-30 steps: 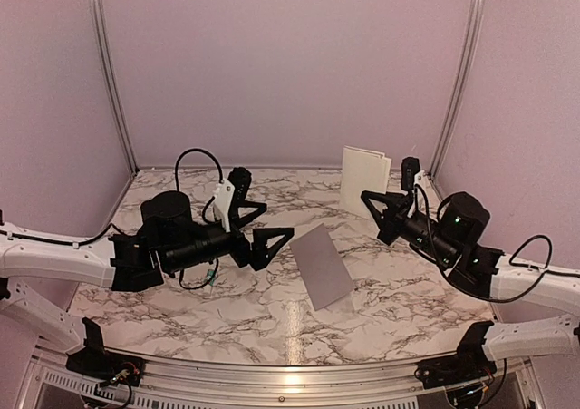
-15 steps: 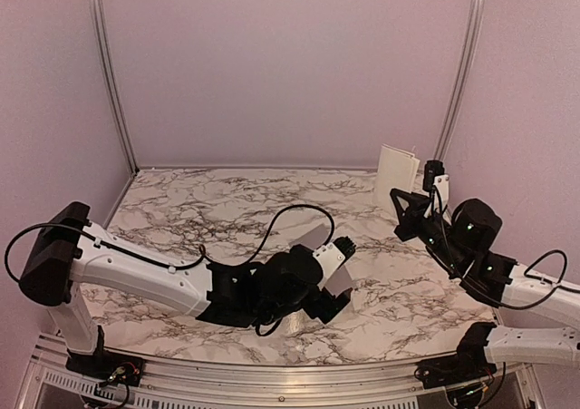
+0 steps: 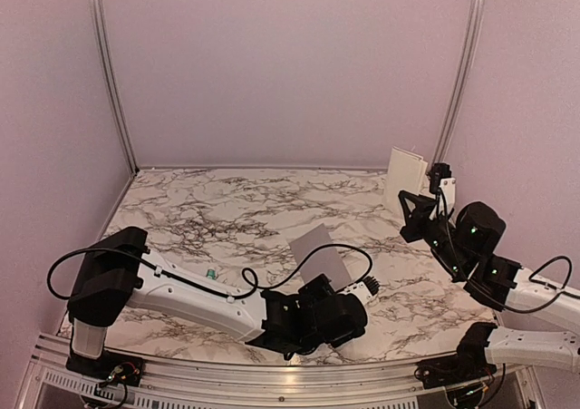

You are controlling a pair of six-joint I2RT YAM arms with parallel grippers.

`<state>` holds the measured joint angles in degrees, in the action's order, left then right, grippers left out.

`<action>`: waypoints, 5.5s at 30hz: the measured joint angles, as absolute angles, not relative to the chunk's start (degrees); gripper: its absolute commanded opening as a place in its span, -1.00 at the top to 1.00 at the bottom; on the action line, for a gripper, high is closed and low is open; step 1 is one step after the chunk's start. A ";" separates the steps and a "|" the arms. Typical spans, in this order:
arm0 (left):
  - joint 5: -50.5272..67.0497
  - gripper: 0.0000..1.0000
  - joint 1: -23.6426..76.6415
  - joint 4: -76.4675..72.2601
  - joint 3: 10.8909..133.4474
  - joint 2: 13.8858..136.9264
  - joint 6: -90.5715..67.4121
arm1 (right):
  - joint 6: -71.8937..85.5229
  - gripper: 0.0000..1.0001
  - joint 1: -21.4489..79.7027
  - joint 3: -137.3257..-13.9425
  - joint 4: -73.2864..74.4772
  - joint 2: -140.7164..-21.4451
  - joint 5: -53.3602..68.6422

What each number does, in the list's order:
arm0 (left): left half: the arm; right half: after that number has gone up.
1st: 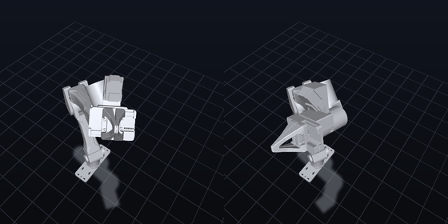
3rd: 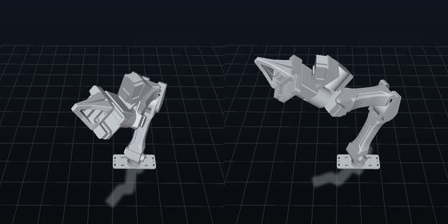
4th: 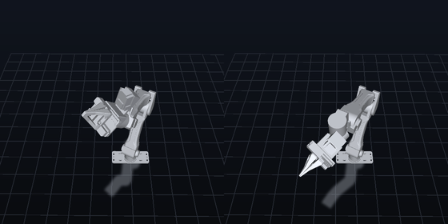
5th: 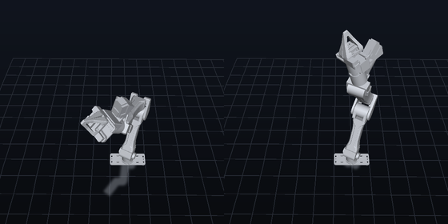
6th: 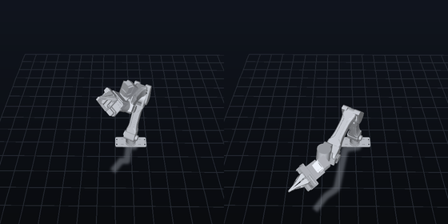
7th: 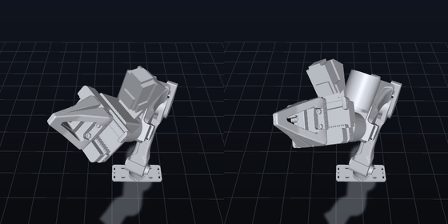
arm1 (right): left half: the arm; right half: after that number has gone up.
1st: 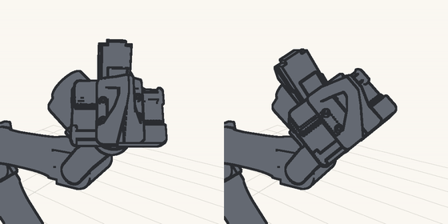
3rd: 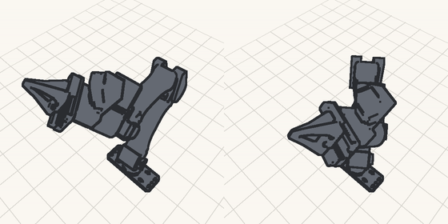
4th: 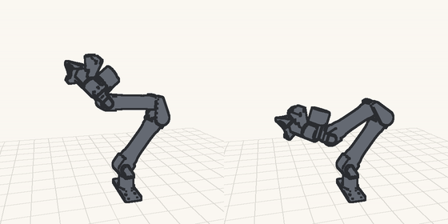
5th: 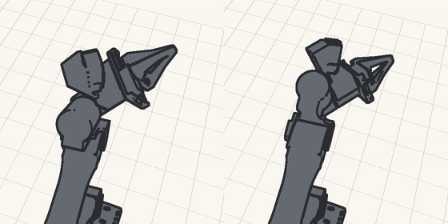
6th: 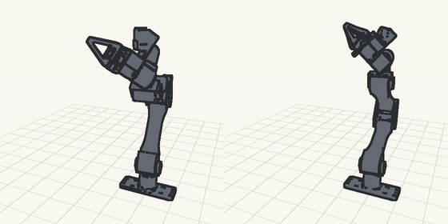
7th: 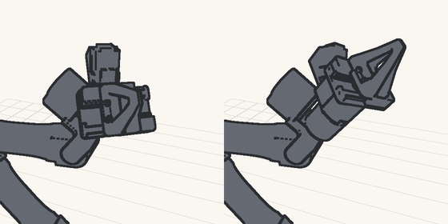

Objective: Place the letter into the envelope and seal it

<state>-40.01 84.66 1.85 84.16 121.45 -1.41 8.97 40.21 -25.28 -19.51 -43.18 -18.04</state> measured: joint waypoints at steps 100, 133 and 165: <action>-72.01 1.00 82.81 -21.39 76.97 129.29 43.38 | 8.25 1.00 40.21 -24.38 -18.83 -43.00 -16.88; -36.27 1.00 68.64 -4.93 65.47 92.47 2.28 | 6.57 1.00 40.18 -21.50 -23.49 -37.60 -2.35; 8.47 1.00 60.62 -1.80 54.98 73.30 -15.31 | -15.35 1.00 46.44 -25.52 -26.15 -48.16 36.23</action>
